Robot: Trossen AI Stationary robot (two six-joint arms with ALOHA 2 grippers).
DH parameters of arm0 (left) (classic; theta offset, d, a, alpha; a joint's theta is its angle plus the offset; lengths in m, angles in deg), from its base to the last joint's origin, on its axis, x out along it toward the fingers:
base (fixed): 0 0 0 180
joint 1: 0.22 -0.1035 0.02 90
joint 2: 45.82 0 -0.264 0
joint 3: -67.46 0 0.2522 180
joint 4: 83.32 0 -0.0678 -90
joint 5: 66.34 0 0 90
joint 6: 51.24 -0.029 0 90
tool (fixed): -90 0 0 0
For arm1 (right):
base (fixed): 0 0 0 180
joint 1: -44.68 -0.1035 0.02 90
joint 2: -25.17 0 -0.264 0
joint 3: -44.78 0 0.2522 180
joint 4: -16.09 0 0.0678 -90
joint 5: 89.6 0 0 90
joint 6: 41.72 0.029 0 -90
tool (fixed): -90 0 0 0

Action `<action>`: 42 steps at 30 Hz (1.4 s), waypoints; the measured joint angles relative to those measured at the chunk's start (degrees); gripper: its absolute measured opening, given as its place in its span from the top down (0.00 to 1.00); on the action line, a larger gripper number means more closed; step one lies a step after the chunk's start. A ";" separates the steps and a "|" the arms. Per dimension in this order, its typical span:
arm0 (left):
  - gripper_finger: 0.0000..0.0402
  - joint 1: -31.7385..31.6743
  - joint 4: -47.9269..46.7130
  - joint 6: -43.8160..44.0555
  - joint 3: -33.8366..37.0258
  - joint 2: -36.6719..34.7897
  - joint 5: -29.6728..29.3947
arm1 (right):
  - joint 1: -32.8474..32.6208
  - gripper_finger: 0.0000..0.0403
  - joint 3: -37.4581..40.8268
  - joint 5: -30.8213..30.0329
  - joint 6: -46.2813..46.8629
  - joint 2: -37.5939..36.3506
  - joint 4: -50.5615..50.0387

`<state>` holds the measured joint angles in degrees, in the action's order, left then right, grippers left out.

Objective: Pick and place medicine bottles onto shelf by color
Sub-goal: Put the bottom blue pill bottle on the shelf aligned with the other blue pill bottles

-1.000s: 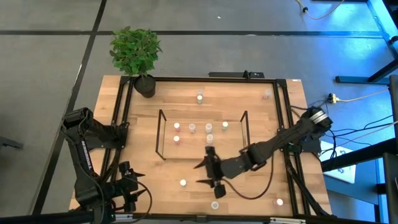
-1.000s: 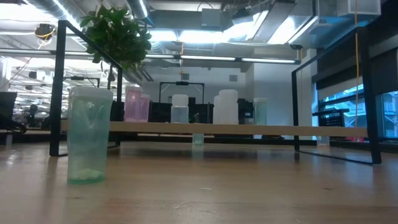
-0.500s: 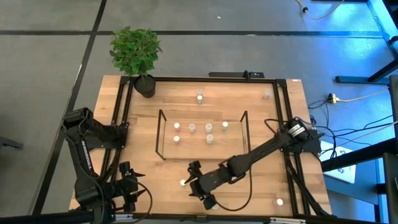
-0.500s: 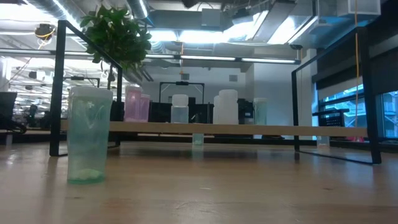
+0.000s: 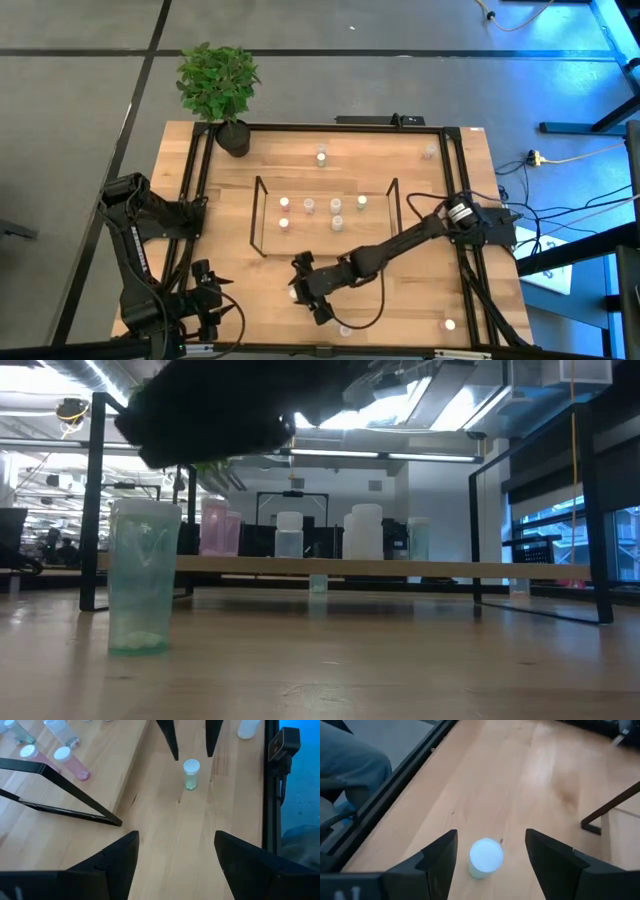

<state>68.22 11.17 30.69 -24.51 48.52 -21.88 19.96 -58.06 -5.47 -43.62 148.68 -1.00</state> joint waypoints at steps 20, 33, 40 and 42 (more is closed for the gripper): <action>0.37 0.00 0.00 0.00 0.00 0.02 0.00 | 0.34 0.41 0.35 1.01 -1.47 0.76 -0.58; 0.37 -0.02 0.00 0.00 0.00 0.02 0.02 | 0.46 0.41 0.42 1.01 -1.61 3.68 2.77; 0.37 0.00 0.04 0.00 0.00 0.02 0.02 | 0.58 0.41 0.39 1.01 -0.24 4.36 3.60; 0.37 0.00 0.00 0.00 0.00 0.02 0.02 | 0.58 0.41 0.39 1.01 0.59 4.87 3.56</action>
<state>68.22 11.17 30.69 -24.51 48.54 -21.86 20.54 -57.67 -4.46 -43.04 153.54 2.55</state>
